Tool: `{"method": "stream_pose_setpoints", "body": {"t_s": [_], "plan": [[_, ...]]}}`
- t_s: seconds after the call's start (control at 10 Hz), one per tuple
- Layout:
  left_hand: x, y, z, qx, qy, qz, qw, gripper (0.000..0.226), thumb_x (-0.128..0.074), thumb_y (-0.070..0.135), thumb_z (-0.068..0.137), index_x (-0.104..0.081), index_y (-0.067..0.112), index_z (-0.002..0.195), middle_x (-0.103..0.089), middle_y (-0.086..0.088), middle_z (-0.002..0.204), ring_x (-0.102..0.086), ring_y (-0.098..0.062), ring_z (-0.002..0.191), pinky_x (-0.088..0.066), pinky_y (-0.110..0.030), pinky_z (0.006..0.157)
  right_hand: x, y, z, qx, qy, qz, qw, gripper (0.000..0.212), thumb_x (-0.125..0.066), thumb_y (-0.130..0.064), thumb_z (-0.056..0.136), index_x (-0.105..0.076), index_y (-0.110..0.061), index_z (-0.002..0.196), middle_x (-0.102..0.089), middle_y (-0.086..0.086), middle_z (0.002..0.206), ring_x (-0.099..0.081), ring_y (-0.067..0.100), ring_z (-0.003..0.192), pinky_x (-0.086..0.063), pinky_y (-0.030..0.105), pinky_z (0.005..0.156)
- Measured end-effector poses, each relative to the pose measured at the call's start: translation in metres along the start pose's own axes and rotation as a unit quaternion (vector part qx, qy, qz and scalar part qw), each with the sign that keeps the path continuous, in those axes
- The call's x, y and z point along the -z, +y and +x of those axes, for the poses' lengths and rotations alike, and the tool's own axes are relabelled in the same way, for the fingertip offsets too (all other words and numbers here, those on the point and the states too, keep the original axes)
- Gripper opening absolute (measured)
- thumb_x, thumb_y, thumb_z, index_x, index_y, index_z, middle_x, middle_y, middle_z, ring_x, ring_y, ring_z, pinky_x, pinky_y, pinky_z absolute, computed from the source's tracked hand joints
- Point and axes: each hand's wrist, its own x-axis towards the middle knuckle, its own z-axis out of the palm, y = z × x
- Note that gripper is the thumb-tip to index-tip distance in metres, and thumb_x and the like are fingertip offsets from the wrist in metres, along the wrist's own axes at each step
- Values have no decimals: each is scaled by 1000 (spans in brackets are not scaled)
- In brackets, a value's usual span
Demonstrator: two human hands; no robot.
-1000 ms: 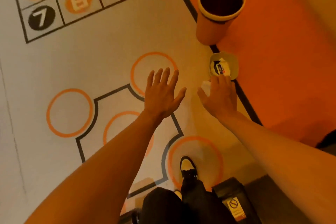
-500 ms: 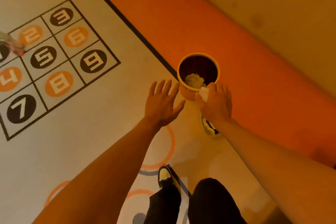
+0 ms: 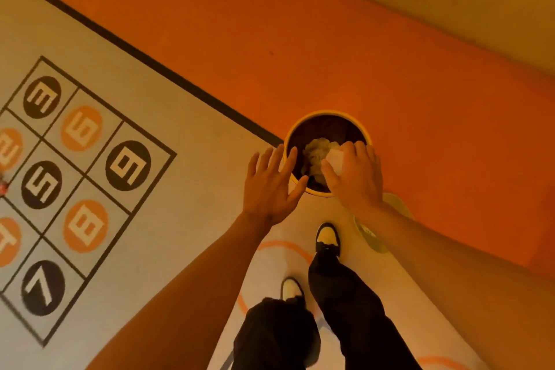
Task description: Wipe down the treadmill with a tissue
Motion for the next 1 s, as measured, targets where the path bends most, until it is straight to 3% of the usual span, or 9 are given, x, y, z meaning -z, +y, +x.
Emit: {"method": "stream_pose_setpoints", "body": {"t_s": [0.2, 0.4, 0.6, 0.7, 0.8, 1.0], "plan": [[-46, -27, 70, -63, -34, 6, 997, 77, -12, 67, 103, -35, 22, 161, -38, -14, 164, -40, -37, 146, -27, -56, 120, -63, 19, 49, -35, -12, 18, 999, 59, -48, -54, 90, -60, -6, 121, -61, 15, 116, -55, 35, 108, -46, 45, 87], [-115, -38, 141, -110, -65, 24, 991, 80, -8, 67, 99, -26, 24, 164, -22, -13, 170, -23, -35, 156, -16, -53, 126, -124, 46, 91, -70, 13, 9, 997, 49, -56, -48, 90, -60, -8, 118, -59, 14, 115, -53, 34, 107, -41, 41, 84], [-162, -38, 163, -122, -78, 14, 989, 80, -5, 69, 99, -16, 25, 166, -7, -10, 173, -4, -31, 160, -5, -48, 129, -185, 69, 105, -52, -168, 56, 983, 63, -54, -46, 102, -39, -14, 154, -42, 16, 157, -38, 39, 143, -30, 50, 118], [-165, -41, 170, -133, -104, 28, 985, 81, -3, 69, 99, -13, 26, 166, -4, -9, 174, 0, -29, 160, -4, -48, 129, -192, 75, 103, -76, -194, 61, 976, 70, -52, -48, 103, -28, -18, 161, -29, 12, 167, -25, 35, 153, -27, 52, 123], [-154, -41, 175, -153, -106, 44, 982, 83, -3, 69, 97, -15, 25, 166, -7, -10, 174, -3, -30, 160, -7, -50, 129, -179, 70, 103, -74, -198, 30, 977, 75, -54, -53, 100, -27, -19, 161, -28, 11, 168, -23, 33, 154, -27, 52, 124], [-63, -23, 189, -176, -140, 45, 973, 94, 11, 77, 89, -12, 27, 166, -6, -7, 174, -8, -31, 160, -15, -52, 127, -91, 47, 126, -51, -178, -15, 983, 77, -47, -58, 102, -21, -22, 165, -15, 7, 173, -10, 29, 159, -15, 47, 127]]}}
